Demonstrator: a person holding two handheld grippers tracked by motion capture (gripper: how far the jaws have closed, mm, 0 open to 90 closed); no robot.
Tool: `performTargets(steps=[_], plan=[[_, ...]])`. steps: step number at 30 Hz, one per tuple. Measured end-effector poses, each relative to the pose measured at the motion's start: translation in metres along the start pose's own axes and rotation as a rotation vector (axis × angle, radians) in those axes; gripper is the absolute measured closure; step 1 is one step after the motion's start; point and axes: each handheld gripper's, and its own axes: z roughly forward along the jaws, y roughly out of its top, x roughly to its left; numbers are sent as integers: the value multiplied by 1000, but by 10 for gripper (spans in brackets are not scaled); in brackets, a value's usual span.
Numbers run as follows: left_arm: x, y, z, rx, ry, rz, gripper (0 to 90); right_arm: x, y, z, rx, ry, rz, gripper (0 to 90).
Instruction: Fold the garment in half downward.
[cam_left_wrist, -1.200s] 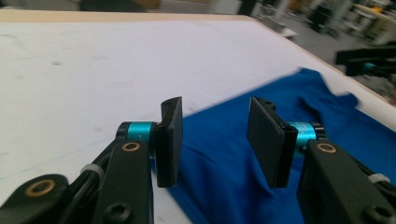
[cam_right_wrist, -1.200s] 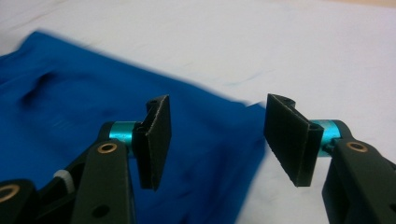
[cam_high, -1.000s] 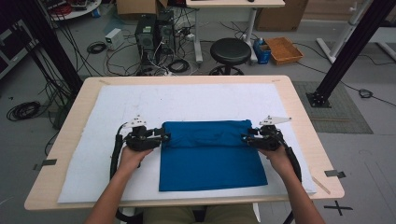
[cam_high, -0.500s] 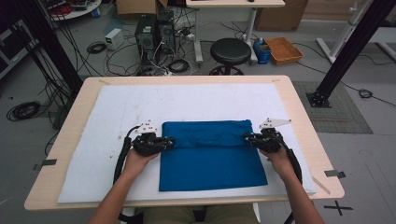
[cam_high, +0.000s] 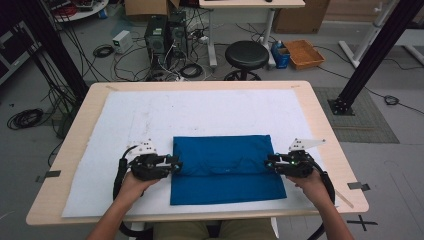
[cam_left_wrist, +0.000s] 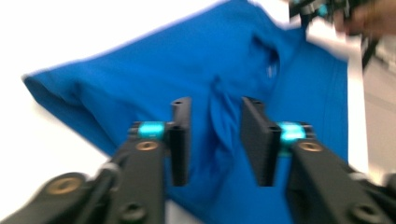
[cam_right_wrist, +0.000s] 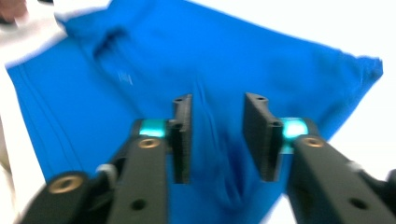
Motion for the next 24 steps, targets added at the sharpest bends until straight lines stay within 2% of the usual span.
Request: performTargets(steps=[2, 3, 6, 9, 11, 13, 14, 15, 16, 18, 22, 24], plan=[[0, 4, 2, -13, 6, -7, 580, 4, 8, 5, -31, 9, 9, 579], [0, 9, 11, -9, 4, -25, 564, 8, 12, 11, -24, 9, 5, 569], [1, 11, 30, 43, -8, -47, 551, 16, 19, 30, 31, -10, -5, 556], [-1, 11, 50, 120, -20, -43, 550, 17, 20, 49, 97, -7, 6, 559], [-4, 10, 59, 159, -22, -42, 550, 15, 20, 57, 133, -16, 3, 615], [-5, 8, 67, 195, -9, -29, 574, 14, 19, 60, 155, -4, 1, 745], [-6, 7, 70, 220, 3, -10, 639, 14, 19, 60, 157, -2, -10, 810], [-8, 6, 72, 239, 6, 17, 723, 14, 19, 58, 155, 5, -9, 827], [-10, 6, 72, 240, 16, 44, 812, 14, 19, 57, 144, 13, -17, 842], [-13, 6, 71, 223, 6, 51, 868, 16, 19, 53, 127, 21, -37, 846], [-19, 8, 61, 173, -41, 80, 873, 20, 16, 44, 93, 49, -90, 844], [-22, 8, 53, 145, -81, 96, 872, 23, 15, 37, 73, 67, -117, 843]])
